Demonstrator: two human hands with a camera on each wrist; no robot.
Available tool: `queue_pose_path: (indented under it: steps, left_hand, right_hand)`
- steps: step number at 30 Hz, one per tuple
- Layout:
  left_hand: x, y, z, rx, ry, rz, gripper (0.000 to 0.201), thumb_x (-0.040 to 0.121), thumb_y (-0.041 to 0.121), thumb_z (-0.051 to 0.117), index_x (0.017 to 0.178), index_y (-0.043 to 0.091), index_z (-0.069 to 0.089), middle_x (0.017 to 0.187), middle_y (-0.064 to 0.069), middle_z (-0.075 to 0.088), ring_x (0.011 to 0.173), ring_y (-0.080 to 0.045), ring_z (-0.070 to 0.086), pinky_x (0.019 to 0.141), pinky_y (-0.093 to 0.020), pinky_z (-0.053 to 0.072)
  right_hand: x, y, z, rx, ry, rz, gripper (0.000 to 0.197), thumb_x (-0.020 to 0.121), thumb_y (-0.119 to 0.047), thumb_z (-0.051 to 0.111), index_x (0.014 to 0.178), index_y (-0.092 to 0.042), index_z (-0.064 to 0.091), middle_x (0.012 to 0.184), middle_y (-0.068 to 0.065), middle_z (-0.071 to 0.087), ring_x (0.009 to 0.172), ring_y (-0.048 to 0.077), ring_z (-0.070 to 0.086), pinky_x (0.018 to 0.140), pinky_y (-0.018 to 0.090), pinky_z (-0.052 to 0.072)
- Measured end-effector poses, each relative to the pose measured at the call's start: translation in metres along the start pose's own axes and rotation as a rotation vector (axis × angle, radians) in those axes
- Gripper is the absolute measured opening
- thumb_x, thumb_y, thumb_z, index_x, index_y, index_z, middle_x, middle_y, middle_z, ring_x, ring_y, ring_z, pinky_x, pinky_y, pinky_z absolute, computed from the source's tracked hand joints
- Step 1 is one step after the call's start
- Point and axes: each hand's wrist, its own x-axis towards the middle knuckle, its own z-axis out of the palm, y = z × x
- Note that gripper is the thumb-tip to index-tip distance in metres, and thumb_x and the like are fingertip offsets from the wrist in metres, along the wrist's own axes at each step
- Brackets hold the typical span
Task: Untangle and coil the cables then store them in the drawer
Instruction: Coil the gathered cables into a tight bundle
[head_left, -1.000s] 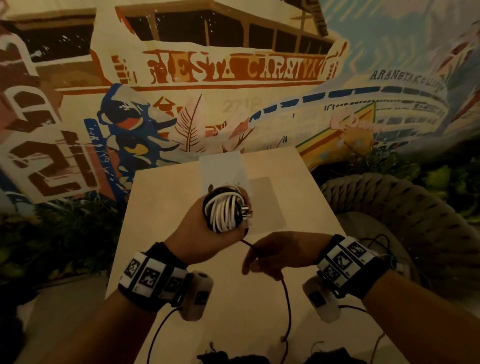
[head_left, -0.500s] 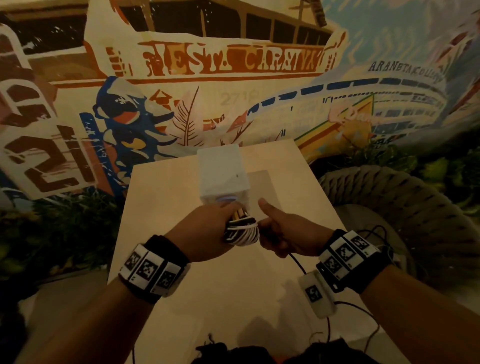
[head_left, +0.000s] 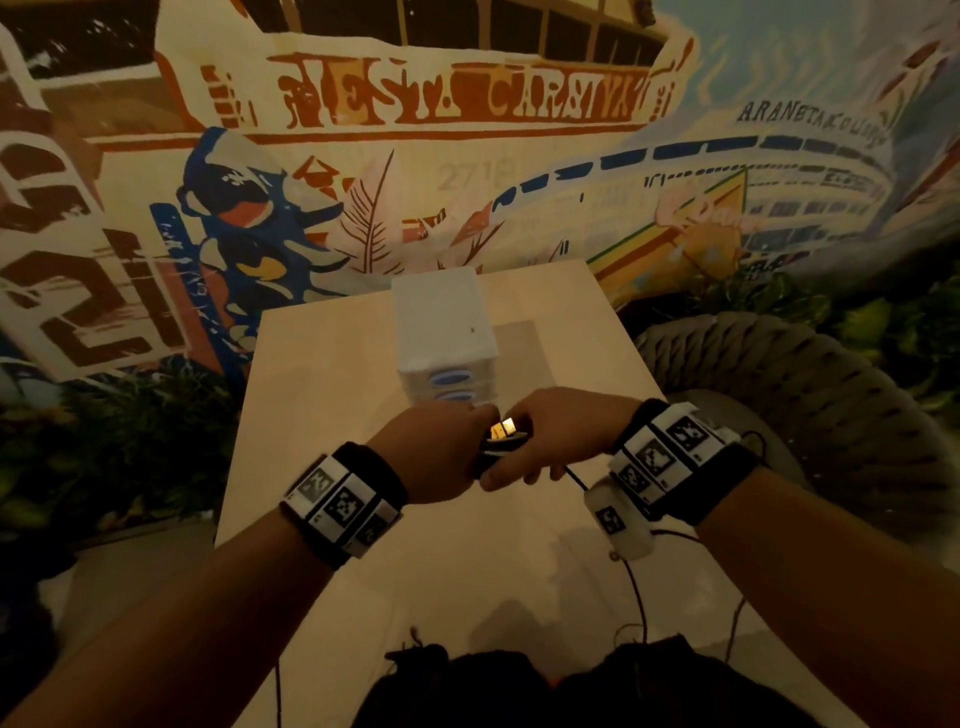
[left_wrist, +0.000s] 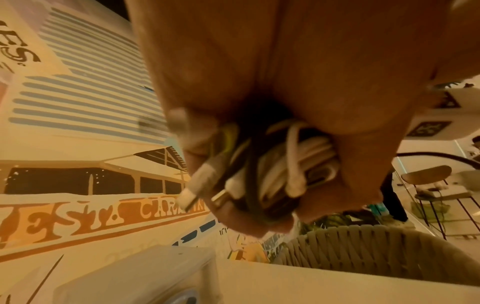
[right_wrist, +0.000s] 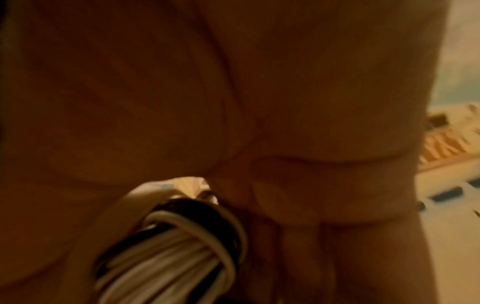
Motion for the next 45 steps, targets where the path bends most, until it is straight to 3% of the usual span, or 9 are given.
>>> queue_pose_path:
  steps: [4,6,9,13,21,26,36,40,45]
  left_hand:
    - [0.011,0.002,-0.005,0.053,-0.044,-0.027,0.022,0.087,0.034,0.063,0.107,0.025,0.066,0.092,0.004,0.071,0.078,-0.019,0.069,0.075,-0.036,0.058]
    - [0.017,-0.004,0.001,0.126,-0.074,-0.017,0.019,0.088,0.039,0.055,0.099,0.031,0.068,0.085,0.008,0.07,0.075,-0.014,0.069,0.095,-0.038,0.054]
    - [0.021,-0.004,0.003,0.225,-0.122,-0.002,0.022,0.09,0.027,0.049,0.093,0.029,0.07,0.083,0.01,0.069,0.08,-0.012,0.066,0.116,-0.034,0.033]
    - [0.018,0.002,-0.007,0.201,-0.175,-0.048,0.018,0.093,0.018,0.052,0.09,0.016,0.07,0.081,0.001,0.065,0.081,-0.018,0.063,0.084,-0.027,0.04]
    - [0.019,0.017,0.0,0.172,-0.366,-0.06,0.023,0.095,0.028,0.06,0.108,0.015,0.074,0.101,-0.005,0.073,0.095,-0.026,0.068,0.079,-0.032,0.049]
    - [0.013,0.016,0.001,-0.037,-0.249,-0.048,0.036,0.084,0.031,0.075,0.107,0.011,0.057,0.085,0.002,0.062,0.073,-0.019,0.058,0.065,-0.031,0.045]
    - [0.007,0.017,-0.015,0.091,-0.102,-0.024,0.041,0.078,0.042,0.076,0.108,0.025,0.055,0.102,0.006,0.068,0.093,-0.019,0.066,0.086,-0.033,0.053]
    - [0.006,0.019,-0.014,0.093,-0.137,-0.052,0.034,0.079,0.034,0.076,0.107,0.024,0.059,0.099,0.004,0.066,0.093,-0.02,0.065,0.071,-0.027,0.042]
    - [0.002,0.015,-0.016,0.032,-0.091,-0.068,0.041,0.079,0.037,0.076,0.109,0.024,0.051,0.095,0.006,0.063,0.09,-0.019,0.065,0.072,-0.023,0.037]
  right_hand:
    - [0.007,-0.012,0.002,-0.204,0.103,0.029,0.035,0.065,-0.051,0.088,0.082,-0.023,0.075,0.07,-0.005,0.072,0.056,0.01,0.066,0.057,0.025,0.058]
    - [0.01,-0.016,0.004,-0.222,0.172,0.041,0.033,0.066,-0.046,0.089,0.077,-0.019,0.074,0.066,-0.003,0.07,0.055,0.012,0.064,0.053,0.027,0.056]
    - [0.01,-0.016,0.012,-0.266,0.334,0.021,0.051,0.063,-0.039,0.09,0.099,-0.014,0.064,0.081,-0.003,0.066,0.07,0.016,0.062,0.053,0.028,0.046]
    - [0.006,-0.014,0.025,-0.256,0.501,-0.097,0.084,0.062,-0.031,0.09,0.129,-0.022,0.04,0.097,-0.004,0.059,0.084,0.019,0.062,0.065,0.032,0.048]
    - [0.01,-0.013,0.044,-0.578,0.349,0.004,0.033,0.079,-0.046,0.079,0.097,-0.019,0.074,0.089,-0.001,0.069,0.082,0.022,0.067,0.067,0.028,0.045]
    - [0.01,-0.002,0.043,-0.471,0.277,-0.025,0.031,0.08,-0.045,0.077,0.093,-0.017,0.073,0.087,0.002,0.069,0.072,0.018,0.057,0.066,0.028,0.043]
    - [0.006,0.019,0.02,-0.124,0.12,0.01,0.019,0.082,-0.036,0.074,0.087,-0.018,0.072,0.074,0.006,0.075,0.056,0.009,0.067,0.059,0.022,0.05]
    - [0.003,0.014,0.028,-0.115,0.133,-0.046,0.026,0.077,-0.043,0.082,0.097,-0.032,0.069,0.085,-0.006,0.077,0.062,0.008,0.072,0.059,0.019,0.053]
    - [0.003,0.015,0.031,-0.145,0.212,-0.058,0.021,0.083,-0.038,0.073,0.085,-0.017,0.071,0.072,0.008,0.074,0.05,0.006,0.063,0.053,0.015,0.048]
